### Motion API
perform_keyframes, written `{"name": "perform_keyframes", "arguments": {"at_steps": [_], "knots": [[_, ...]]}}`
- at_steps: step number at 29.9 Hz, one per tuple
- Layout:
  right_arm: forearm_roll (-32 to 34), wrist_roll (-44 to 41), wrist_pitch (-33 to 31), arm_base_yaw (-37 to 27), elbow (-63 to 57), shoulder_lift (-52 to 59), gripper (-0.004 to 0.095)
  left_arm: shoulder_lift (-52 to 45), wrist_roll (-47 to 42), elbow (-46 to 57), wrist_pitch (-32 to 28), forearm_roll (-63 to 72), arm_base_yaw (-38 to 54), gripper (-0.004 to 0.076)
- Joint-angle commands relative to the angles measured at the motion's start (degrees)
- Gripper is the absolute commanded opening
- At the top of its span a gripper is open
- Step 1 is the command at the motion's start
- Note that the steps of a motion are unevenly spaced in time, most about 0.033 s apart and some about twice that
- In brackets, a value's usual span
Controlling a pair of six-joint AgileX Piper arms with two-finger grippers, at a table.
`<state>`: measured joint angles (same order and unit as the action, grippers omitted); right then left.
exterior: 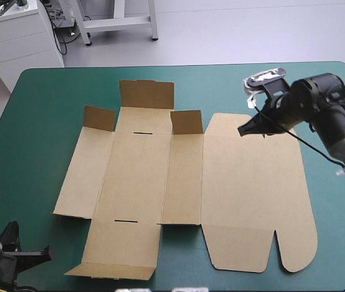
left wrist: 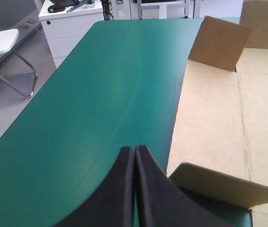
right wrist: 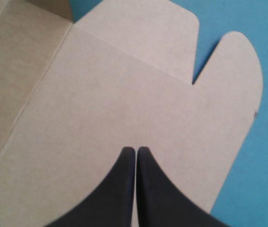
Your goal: Fold the box
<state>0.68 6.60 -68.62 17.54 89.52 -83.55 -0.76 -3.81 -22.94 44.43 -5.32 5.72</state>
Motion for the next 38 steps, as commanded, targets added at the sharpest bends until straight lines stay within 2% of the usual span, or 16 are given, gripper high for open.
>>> {"name": "perform_keyframes", "arguments": {"at_steps": [1,8,14,18,26,29,35,38], "knots": [[2.1,-0.5,4.8,-0.1,-6.1,9.6,-0.0004,-0.9,0.0,-1.3,-4.1,-0.1,-0.2,-0.0031],[2.0,-4.8,13.2,-0.1,-23.3,27.1,-0.0004,-0.9,0.0,-1.3,-4.1,0.0,-0.2,-0.0031],[1.2,-4.5,17.6,-0.1,-34.6,39.6,-0.0013,-0.9,0.0,-1.3,-4.1,0.1,-0.2,-0.0031],[1.2,-3.7,23.3,-0.1,-42.2,46.6,-0.0023,-0.9,0.0,-1.3,-4.1,0.1,-0.2,-0.0031],[0.6,-1.7,26.2,-0.1,-52.1,57.8,-0.0023,-0.9,0.0,-1.3,-4.1,0.2,-0.2,-0.0015],[0.5,-1.7,27.1,-0.1,-54.8,60.5,-0.0023,-0.9,0.0,-1.3,-4.1,0.2,-0.2,0.0069],[-0.7,-1.7,27.2,-0.1,-57.4,64.9,-0.0023,-0.9,0.0,-1.3,-4.1,0.2,-0.2,0.0395],[-1.0,-0.6,27.6,-0.1,-58.6,66.8,-0.0023,-0.9,0.0,-1.3,-4.1,0.2,-0.2,0.0462]]}}
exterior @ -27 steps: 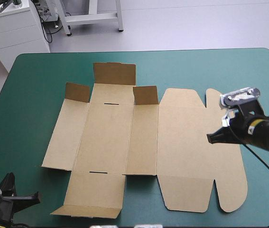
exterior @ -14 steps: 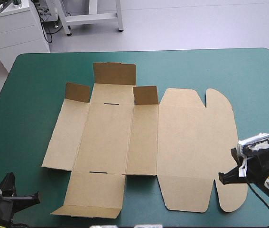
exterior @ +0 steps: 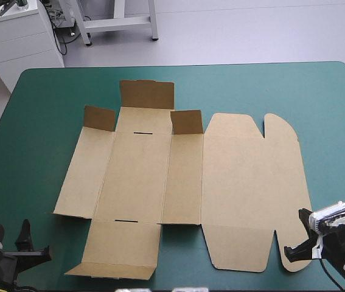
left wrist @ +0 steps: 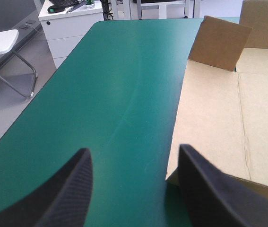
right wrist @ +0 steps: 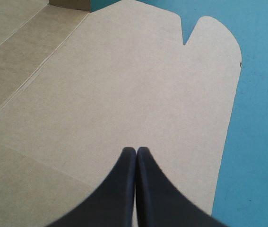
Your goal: Fold the box
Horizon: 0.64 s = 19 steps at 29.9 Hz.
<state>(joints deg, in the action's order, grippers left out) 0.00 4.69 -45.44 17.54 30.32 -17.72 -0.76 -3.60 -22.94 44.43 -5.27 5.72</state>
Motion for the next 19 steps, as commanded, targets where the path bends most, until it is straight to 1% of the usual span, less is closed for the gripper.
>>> {"name": "perform_keyframes", "arguments": {"at_steps": [1,6,8,10,14,17,19], "knots": [[-0.4,1.8,4.8,-0.1,0.0,1.7,-0.0023,-0.9,-0.2,-1.3,-4.1,0.1,-0.2,0.0461],[-1.7,3.0,5.3,-0.1,-2.0,5.4,-0.0023,-0.9,-0.2,-1.3,-4.2,0.1,-0.2,0.0461],[-2.6,3.2,5.3,-0.1,-2.5,6.9,-0.0023,-0.8,-0.2,-1.7,-5.2,0.7,-0.2,0.0461],[-3.0,3.8,5.4,-0.1,-3.2,7.8,-0.0023,0.7,-0.2,-2.9,-5.2,1.5,-0.2,0.046],[-3.2,4.9,5.3,-0.1,-4.7,9.3,-0.0023,7.5,-0.2,-8.7,-5.2,3.2,-0.2,0.046],[-3.8,5.3,5.5,-0.1,-5.0,9.6,-0.0023,15.3,-0.2,-14.9,-4.8,3.6,-0.2,0.046],[-3.9,5.3,5.5,-0.1,-5.0,10.2,-0.0023,21.0,-0.2,-19.4,-3.4,4.1,-0.2,0.046]]}}
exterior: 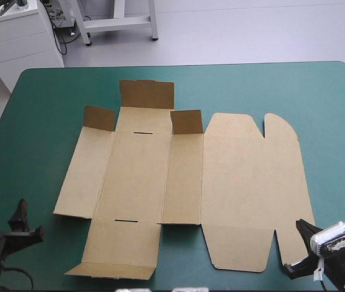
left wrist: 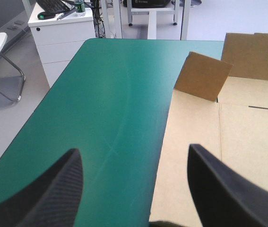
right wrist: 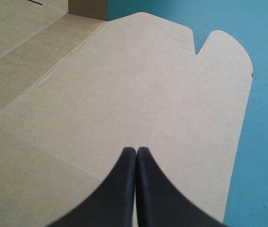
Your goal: Fold the box
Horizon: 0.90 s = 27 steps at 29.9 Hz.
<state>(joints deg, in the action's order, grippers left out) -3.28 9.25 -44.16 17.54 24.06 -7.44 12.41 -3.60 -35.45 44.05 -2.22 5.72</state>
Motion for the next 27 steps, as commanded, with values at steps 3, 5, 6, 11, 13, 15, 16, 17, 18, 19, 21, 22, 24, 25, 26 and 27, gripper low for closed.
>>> {"name": "perform_keyframes", "arguments": {"at_steps": [3,5,6,11,13,15,16,17,18,19,21,22,24,25,26,27], "knots": [[-1.1,0.9,4.2,-0.1,1.3,1.0,-0.0023,18.0,-0.2,-14.5,0.4,2.2,-0.2,0.046],[-1.3,0.9,4.2,-0.1,1.3,2.0,-0.0023,24.3,-0.1,-18.5,2.0,4.2,-0.2,0.046],[-1.5,1.2,4.2,-0.1,1.3,2.4,-0.0023,26.7,0.7,-19.8,2.6,5.1,-0.2,0.046],[-1.7,1.7,4.2,-0.1,1.3,2.8,-0.0023,38.9,9.5,-24.6,6.7,13.7,-0.2,0.046],[-1.7,1.7,4.2,-0.1,1.3,2.8,-0.0023,43.0,10.3,-25.4,7.6,15.9,-0.1,0.046],[-1.7,1.7,4.2,-0.1,1.3,2.8,-0.0023,46.4,12.1,-25.5,7.7,18.5,-0.1,0.046],[-1.7,1.7,4.2,-0.1,1.3,2.8,-0.0023,47.9,13.8,-25.5,8.0,20.3,0.0,0.046],[-1.7,1.7,4.2,-0.1,1.3,2.8,-0.0024,49.2,15.0,-25.6,8.5,21.8,0.5,0.046],[-1.7,1.7,4.2,-0.1,1.3,2.8,-0.0023,50.4,16.1,-25.6,9.1,23.6,1.2,0.046],[-1.7,1.7,4.2,-0.1,1.3,2.8,-0.0023,52.1,18.1,-25.7,10.1,26.6,2.9,0.046],[-1.7,1.7,4.2,-0.1,1.3,2.8,-0.0023,54.6,21.8,-25.7,12.1,30.7,6.4,0.046],[-1.7,1.7,4.2,-0.1,1.3,2.8,-0.0023,55.9,23.6,-25.7,13.4,32.8,8.6,0.046],[-1.7,1.7,4.2,-0.1,1.3,2.8,-0.0023,58.3,27.4,-25.8,16.6,37.8,12.7,0.046],[-1.7,1.7,4.2,-0.1,1.3,2.8,-0.0023,59.6,29.4,-26.0,18.7,39.5,15.0,0.046],[-1.7,1.7,4.2,-0.1,1.3,2.8,-0.0023,60.7,30.6,-26.2,21.2,40.4,17.1,0.046],[-1.7,1.7,4.4,-0.1,1.2,2.8,-0.0023,62.2,31.6,-26.5,23.7,40.6,19.1,0.046]]}}
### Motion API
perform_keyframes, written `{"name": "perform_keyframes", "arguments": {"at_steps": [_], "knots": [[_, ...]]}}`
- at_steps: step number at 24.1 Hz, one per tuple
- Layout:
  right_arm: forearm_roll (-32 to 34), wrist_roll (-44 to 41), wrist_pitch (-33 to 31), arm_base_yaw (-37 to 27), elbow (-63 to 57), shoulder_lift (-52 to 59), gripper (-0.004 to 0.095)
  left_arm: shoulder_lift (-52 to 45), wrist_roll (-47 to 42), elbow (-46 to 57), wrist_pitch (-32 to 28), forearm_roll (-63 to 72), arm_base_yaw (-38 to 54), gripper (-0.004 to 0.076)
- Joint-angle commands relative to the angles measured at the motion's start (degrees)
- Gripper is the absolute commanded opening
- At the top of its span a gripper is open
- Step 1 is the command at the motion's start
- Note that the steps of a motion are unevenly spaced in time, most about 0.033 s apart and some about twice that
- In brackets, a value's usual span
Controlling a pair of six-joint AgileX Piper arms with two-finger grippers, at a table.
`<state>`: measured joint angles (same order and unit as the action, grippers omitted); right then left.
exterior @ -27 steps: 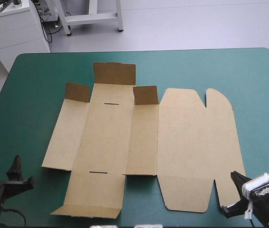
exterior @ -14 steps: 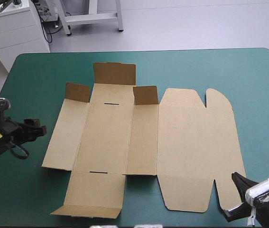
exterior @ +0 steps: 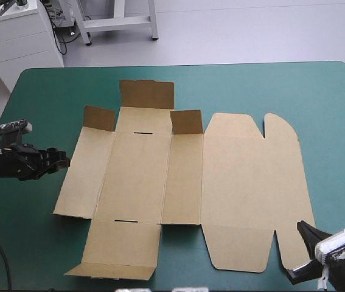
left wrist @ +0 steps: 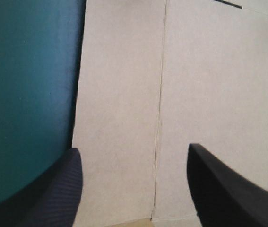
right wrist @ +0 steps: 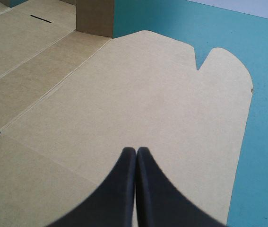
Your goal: Fold the box
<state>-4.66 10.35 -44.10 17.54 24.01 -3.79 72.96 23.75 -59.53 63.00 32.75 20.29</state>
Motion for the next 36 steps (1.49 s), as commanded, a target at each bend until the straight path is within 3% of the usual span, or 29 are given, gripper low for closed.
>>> {"name": "perform_keyframes", "arguments": {"at_steps": [1,15,19,27,36], "knots": [[-0.3,0.6,4.4,-0.1,1.2,-0.9,-0.0023,2.9,4.8,-2.4,6.4,5.8,6.0,0.046],[-0.3,0.6,4.8,-0.1,1.1,-0.9,-0.0023,16.5,5.2,-1.6,6.7,6.9,7.3,0.046],[-0.3,0.6,4.8,-0.1,1.1,-0.9,-0.0023,20.0,6.5,-1.6,10.1,6.6,3.8,0.046],[-0.3,0.6,4.8,-0.1,1.1,-0.9,-0.0023,20.5,3.6,-1.6,11.8,5.6,-2.8,0.046],[-0.3,0.6,4.9,-0.1,1.1,-0.9,-0.0023,17.4,3.4,-1.6,11.9,13.9,-6.9,0.046]]}}
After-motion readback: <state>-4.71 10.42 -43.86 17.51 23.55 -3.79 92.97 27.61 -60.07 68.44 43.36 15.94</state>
